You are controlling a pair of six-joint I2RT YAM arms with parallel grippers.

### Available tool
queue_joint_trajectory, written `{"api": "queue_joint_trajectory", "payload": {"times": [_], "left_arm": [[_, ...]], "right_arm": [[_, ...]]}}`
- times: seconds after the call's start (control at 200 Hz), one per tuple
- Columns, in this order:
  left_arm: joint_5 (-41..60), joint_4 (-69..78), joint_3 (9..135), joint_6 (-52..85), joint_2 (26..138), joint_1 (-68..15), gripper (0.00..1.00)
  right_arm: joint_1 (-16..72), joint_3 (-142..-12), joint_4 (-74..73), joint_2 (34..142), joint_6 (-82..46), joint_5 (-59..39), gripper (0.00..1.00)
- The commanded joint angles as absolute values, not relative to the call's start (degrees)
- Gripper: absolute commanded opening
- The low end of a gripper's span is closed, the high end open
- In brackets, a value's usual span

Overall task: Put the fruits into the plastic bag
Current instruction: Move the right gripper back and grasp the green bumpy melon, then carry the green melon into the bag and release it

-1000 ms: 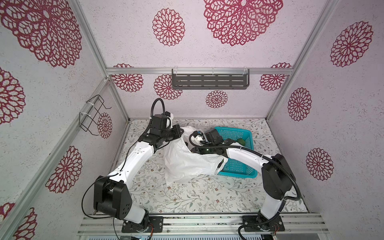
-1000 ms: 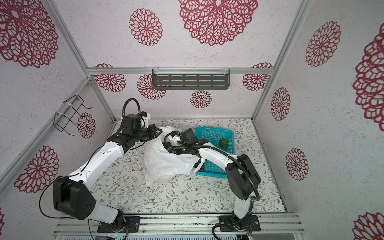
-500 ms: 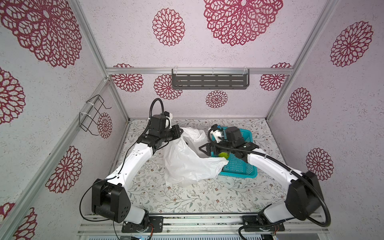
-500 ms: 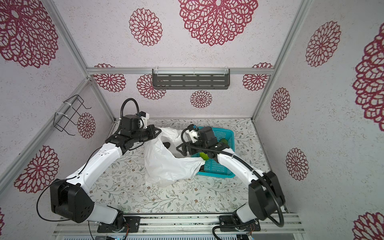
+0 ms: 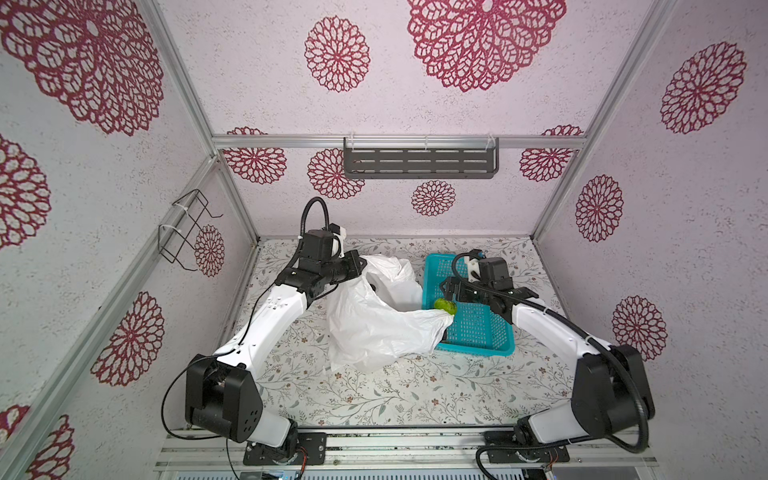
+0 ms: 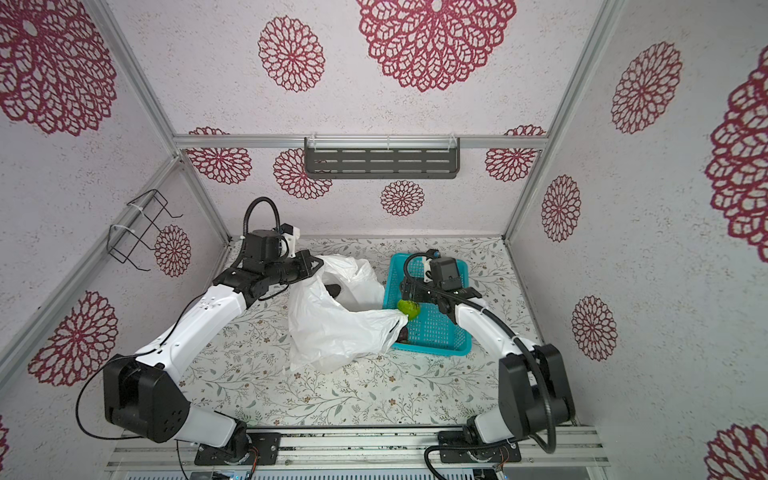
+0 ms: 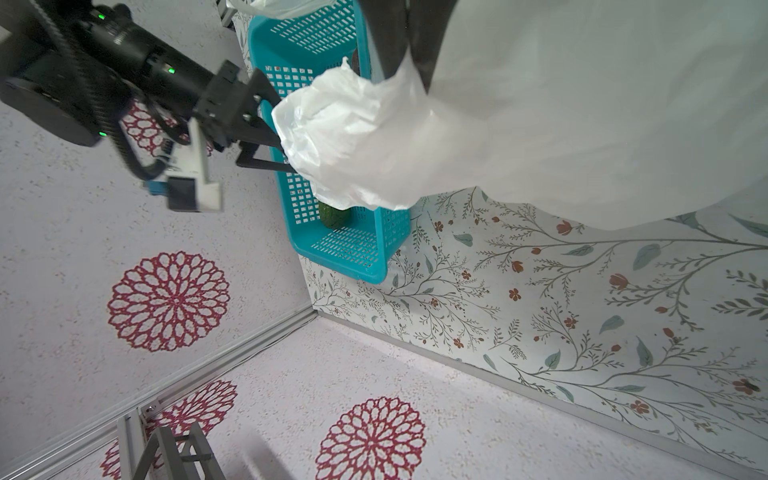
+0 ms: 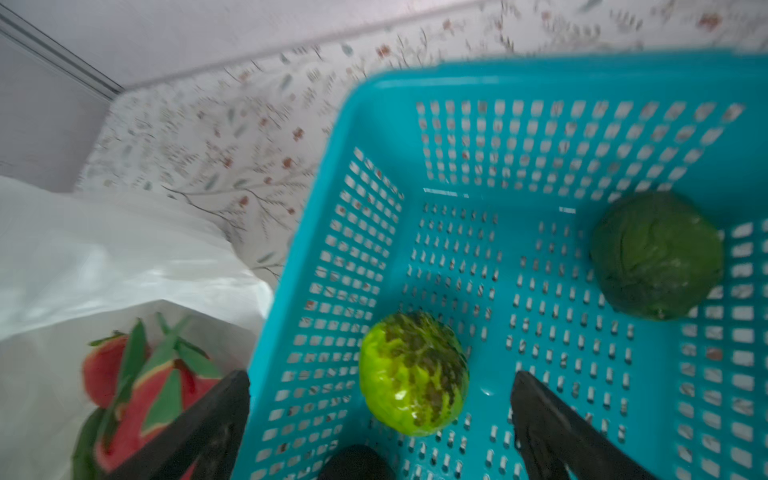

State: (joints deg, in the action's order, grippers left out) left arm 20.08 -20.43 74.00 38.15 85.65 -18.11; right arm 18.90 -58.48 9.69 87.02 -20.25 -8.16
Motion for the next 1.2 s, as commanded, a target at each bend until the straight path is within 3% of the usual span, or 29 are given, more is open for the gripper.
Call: {"api": "queue_joint_trajectory", "payload": {"times": [0.0, 0.255, 0.315, 0.48, 0.565, 0.735, 0.916, 1.036, 1.196], "left_arm": [[20.1, -19.5, 75.5, 37.6, 85.9, -18.3, 0.00], [19.9, -20.0, 74.8, 37.7, 85.3, -18.3, 0.00], [19.7, -19.9, 74.6, 37.7, 85.2, -18.2, 0.00], [19.5, -19.8, 74.3, 37.7, 84.9, -18.3, 0.00], [19.5, -19.7, 74.3, 37.7, 85.0, -18.3, 0.00], [19.8, -19.6, 74.1, 37.6, 85.0, -18.3, 0.00], [19.9, -19.4, 73.9, 37.4, 85.0, -18.3, 0.00], [20.0, -19.5, 73.9, 37.2, 85.0, -18.3, 0.00], [20.1, -19.5, 73.8, 37.2, 84.6, -18.3, 0.00]], "right_arm": [[18.8, -60.4, 10.5, 90.6, -22.2, -8.5, 0.99], [18.8, -61.9, 9.4, 98.6, -23.3, -12.4, 0.95], [18.8, -61.6, 9.2, 99.0, -23.3, -13.0, 0.88], [18.8, -60.9, 9.0, 97.9, -23.3, -12.3, 0.53], [18.8, -60.5, 9.2, 95.5, -23.3, -11.0, 0.46], [18.9, -59.8, 8.6, 86.7, -23.4, -11.7, 0.44], [20.2, -60.2, 6.1, 78.7, -20.9, -20.7, 0.44], [23.8, -62.6, 8.8, 79.2, -17.1, -29.2, 0.46], [32.6, -65.7, 12.7, 84.2, -11.8, -32.6, 0.49]]}}
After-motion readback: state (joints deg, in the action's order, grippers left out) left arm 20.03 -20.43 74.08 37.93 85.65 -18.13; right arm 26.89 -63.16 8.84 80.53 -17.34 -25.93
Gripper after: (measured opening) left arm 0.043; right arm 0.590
